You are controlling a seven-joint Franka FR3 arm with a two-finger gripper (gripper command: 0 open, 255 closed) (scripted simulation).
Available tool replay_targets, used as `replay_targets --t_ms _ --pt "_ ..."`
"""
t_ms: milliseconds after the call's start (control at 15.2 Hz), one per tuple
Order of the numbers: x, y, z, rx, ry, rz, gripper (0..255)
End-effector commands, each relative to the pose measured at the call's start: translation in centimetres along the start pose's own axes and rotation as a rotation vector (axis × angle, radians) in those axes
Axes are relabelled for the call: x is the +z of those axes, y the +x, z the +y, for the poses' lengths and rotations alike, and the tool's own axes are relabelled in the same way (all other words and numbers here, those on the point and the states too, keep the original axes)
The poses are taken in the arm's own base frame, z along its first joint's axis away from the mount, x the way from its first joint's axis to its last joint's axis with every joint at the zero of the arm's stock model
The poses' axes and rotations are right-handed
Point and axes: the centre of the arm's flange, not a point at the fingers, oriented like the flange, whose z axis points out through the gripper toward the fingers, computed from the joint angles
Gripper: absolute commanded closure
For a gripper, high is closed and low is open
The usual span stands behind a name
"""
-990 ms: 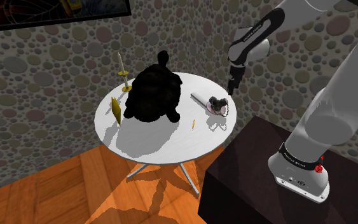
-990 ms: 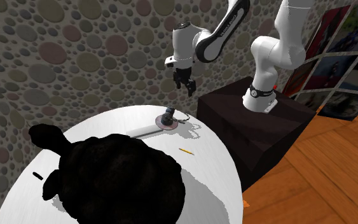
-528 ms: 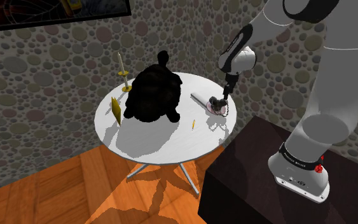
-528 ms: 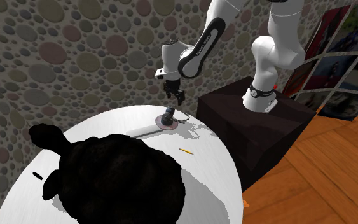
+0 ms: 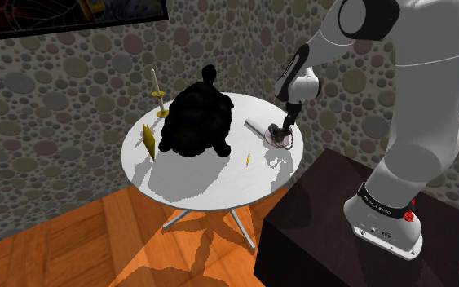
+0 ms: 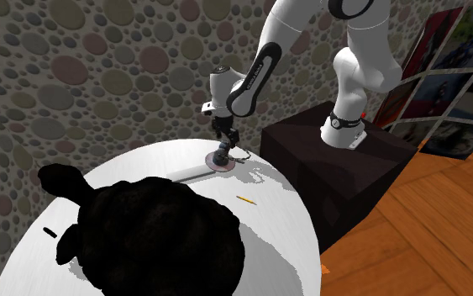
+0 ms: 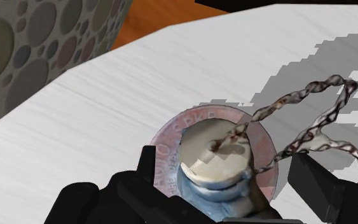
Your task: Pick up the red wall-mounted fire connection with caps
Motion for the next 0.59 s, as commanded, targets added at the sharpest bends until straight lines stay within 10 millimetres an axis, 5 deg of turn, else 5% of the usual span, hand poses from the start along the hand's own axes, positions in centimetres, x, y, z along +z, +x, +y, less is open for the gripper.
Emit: replay_targets --t_ms 0,132,198,528 --pt "1.45 0.12 0.11 0.0 0.0 0.0 0" --pt "1.45 0.11 0.11 0.0 0.0 0.0 0" --pt "1.55 0.14 0.12 0.0 0.0 0.0 255" --pt "1.52 0.14 0.11 0.0 0.0 0.0 255"
